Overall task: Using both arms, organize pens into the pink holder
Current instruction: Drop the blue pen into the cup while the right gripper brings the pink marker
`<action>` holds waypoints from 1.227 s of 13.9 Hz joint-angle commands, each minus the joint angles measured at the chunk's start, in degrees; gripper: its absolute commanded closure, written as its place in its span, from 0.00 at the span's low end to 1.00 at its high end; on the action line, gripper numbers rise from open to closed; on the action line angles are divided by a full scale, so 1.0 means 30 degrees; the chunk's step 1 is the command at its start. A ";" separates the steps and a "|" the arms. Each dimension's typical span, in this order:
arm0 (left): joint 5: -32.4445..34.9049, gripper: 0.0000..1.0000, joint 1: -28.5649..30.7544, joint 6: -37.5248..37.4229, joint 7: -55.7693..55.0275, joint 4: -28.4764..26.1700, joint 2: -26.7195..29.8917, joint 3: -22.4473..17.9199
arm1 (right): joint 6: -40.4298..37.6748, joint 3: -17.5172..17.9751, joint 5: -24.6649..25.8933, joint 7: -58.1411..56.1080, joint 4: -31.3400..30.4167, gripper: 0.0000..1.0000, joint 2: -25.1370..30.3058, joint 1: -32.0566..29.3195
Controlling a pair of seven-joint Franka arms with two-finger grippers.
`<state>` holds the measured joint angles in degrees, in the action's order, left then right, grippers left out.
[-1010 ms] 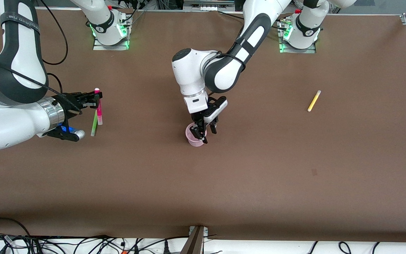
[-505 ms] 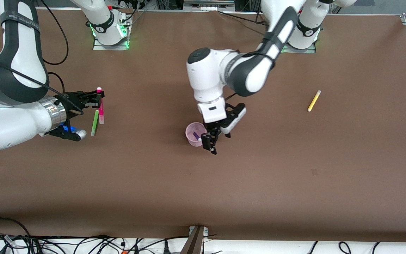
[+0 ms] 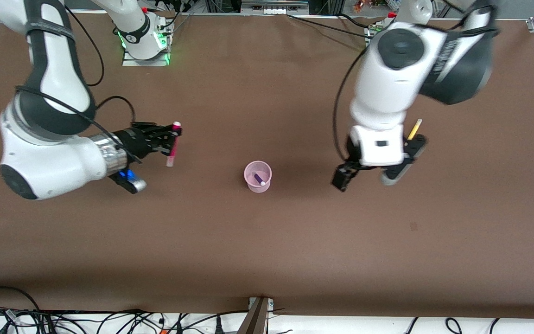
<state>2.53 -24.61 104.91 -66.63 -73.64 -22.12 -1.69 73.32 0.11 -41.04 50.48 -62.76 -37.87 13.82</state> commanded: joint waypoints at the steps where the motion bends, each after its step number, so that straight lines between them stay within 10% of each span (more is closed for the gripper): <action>1: -0.2009 0.00 0.2249 -0.1945 0.5347 -0.0942 0.1656 0.0298 | 0.2209 -0.0009 -0.1957 0.2648 -0.0026 1.00 -0.0822 0.0896; 10: -0.2630 0.00 0.7704 -0.4063 2.0412 -0.3075 0.2654 0.0240 | 1.2054 -0.0067 -0.4455 0.7315 -0.2422 1.00 -0.2348 0.4678; 17: -0.1606 0.00 0.8146 -0.2836 2.3090 -0.6093 0.3563 0.0269 | 1.3877 -0.0067 -0.4512 0.7315 -0.3189 1.00 -0.2699 0.5352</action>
<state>-4.03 -0.35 93.61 0.83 -86.82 -14.56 -1.40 112.89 0.26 -53.99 71.65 -71.24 -46.06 28.64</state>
